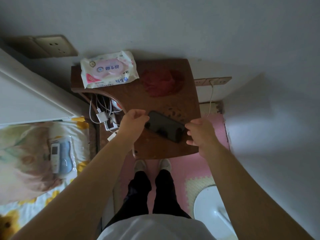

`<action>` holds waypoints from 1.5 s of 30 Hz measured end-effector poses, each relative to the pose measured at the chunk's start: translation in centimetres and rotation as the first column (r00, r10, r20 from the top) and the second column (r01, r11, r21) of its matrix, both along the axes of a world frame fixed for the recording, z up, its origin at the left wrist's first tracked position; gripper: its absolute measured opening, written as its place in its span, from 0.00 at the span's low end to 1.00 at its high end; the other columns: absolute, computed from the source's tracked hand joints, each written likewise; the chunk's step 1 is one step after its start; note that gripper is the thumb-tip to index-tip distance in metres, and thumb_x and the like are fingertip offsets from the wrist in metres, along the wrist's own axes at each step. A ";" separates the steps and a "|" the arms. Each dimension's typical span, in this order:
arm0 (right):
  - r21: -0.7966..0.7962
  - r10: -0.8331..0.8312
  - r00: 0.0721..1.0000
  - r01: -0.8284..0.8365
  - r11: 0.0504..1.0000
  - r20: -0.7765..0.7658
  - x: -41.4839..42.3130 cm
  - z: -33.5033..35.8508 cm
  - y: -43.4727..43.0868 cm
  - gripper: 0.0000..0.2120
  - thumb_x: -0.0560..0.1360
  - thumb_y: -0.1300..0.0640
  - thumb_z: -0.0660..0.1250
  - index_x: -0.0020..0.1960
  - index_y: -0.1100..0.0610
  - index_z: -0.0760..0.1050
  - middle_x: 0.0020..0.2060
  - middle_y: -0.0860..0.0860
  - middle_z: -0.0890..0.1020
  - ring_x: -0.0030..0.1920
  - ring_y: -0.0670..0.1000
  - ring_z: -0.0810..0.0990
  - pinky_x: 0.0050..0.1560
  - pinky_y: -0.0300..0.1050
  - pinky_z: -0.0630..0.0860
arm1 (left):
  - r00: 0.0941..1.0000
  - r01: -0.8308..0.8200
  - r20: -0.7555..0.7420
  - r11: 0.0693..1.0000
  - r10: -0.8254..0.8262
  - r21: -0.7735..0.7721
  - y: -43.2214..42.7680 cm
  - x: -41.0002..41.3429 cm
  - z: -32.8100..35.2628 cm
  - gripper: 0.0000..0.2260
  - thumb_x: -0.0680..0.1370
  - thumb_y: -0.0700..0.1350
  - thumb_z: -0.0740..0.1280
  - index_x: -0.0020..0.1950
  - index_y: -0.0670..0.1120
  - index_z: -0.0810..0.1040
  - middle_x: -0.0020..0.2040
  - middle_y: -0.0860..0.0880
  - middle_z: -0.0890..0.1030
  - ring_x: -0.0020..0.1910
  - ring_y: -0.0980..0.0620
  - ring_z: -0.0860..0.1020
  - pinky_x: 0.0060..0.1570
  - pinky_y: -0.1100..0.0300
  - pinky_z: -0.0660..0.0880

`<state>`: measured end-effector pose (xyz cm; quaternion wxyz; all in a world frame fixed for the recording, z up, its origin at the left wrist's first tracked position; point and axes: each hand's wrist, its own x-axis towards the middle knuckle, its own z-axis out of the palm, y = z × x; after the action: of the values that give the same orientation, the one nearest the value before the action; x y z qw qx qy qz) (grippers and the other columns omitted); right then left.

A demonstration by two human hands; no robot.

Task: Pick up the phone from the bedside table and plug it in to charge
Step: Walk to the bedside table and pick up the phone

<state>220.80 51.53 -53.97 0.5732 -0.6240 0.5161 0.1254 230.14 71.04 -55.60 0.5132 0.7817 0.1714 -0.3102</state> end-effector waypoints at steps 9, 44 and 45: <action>0.052 0.005 0.997 -0.001 0.999 -0.075 0.8 -1.2 0.4 0.22 0.80 0.58 0.69 0.73 0.57 0.71 0.64 0.57 0.77 0.58 0.55 0.79 0.36 0.45 0.81 | 0.999 0.006 -0.037 0.999 -0.004 0.046 -0.8 0.2 -1.3 0.11 0.79 0.46 0.71 0.61 0.50 0.80 0.52 0.51 0.82 0.54 0.47 0.80 0.58 0.51 0.77; 0.080 -0.076 0.995 0.081 0.994 -0.062 2.2 -1.1 0.5 0.08 0.79 0.60 0.69 0.54 0.64 0.73 0.55 0.57 0.77 0.55 0.57 0.77 0.61 0.68 0.78 | 0.998 0.056 0.001 0.998 -0.056 0.032 -2.1 0.8 -3.5 0.11 0.79 0.45 0.69 0.61 0.52 0.79 0.51 0.59 0.79 0.49 0.61 0.77 0.41 0.65 0.69; 0.078 -0.072 0.995 0.077 0.994 -0.064 2.2 -1.0 0.5 0.09 0.79 0.60 0.69 0.55 0.65 0.74 0.55 0.58 0.77 0.55 0.58 0.77 0.61 0.69 0.78 | 0.998 0.056 0.005 0.998 -0.056 0.033 -2.1 0.8 -3.6 0.11 0.79 0.45 0.69 0.61 0.52 0.79 0.51 0.59 0.79 0.49 0.61 0.77 0.41 0.65 0.70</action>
<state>223.00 52.03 -54.99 0.5862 -0.5764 0.5510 0.1436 230.90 68.97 -59.17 0.4919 0.7954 0.1532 -0.3192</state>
